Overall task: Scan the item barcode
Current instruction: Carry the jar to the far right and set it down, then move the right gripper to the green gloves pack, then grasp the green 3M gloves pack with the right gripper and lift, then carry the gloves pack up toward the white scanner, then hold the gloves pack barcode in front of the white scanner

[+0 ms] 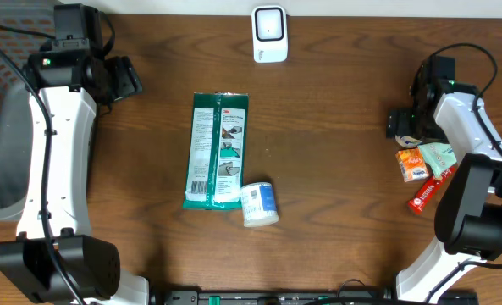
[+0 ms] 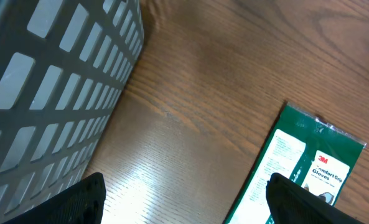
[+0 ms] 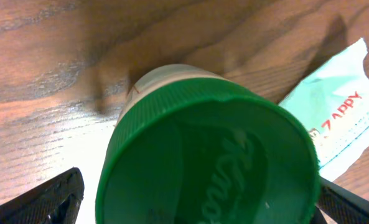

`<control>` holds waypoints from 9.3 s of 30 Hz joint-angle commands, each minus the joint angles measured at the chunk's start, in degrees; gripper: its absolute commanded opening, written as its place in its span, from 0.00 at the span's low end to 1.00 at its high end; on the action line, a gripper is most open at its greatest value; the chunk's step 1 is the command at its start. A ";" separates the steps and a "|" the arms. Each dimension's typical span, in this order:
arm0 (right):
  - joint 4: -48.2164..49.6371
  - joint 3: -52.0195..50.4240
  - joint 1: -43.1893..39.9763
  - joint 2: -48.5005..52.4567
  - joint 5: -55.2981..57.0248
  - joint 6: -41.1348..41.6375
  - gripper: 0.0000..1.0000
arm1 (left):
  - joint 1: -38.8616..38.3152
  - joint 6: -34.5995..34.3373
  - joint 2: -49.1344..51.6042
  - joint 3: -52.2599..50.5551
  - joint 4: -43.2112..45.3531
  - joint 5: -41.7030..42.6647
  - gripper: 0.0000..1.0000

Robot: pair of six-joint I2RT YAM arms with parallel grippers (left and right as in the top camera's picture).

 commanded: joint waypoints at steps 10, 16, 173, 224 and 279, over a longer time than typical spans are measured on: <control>-23.30 25.55 2.01 0.00 -3.61 0.66 0.99 | 0.33 0.33 -0.87 0.24 -0.09 -0.94 0.82; -33.14 39.12 6.36 0.00 -21.22 0.66 0.99 | 0.33 0.33 -0.87 0.24 -0.11 -0.94 0.82; -5.90 -12.74 22.10 -21.46 -64.85 -11.34 0.01 | -2.25 -1.60 -3.52 -27.82 25.16 15.80 0.82; 46.21 13.20 47.30 -4.28 33.22 -54.21 0.01 | -2.25 -1.62 -3.52 -27.87 25.62 15.82 0.82; 95.69 20.00 41.42 31.21 10.71 -110.38 0.01 | -2.25 -1.62 -3.52 -27.87 25.62 15.82 0.82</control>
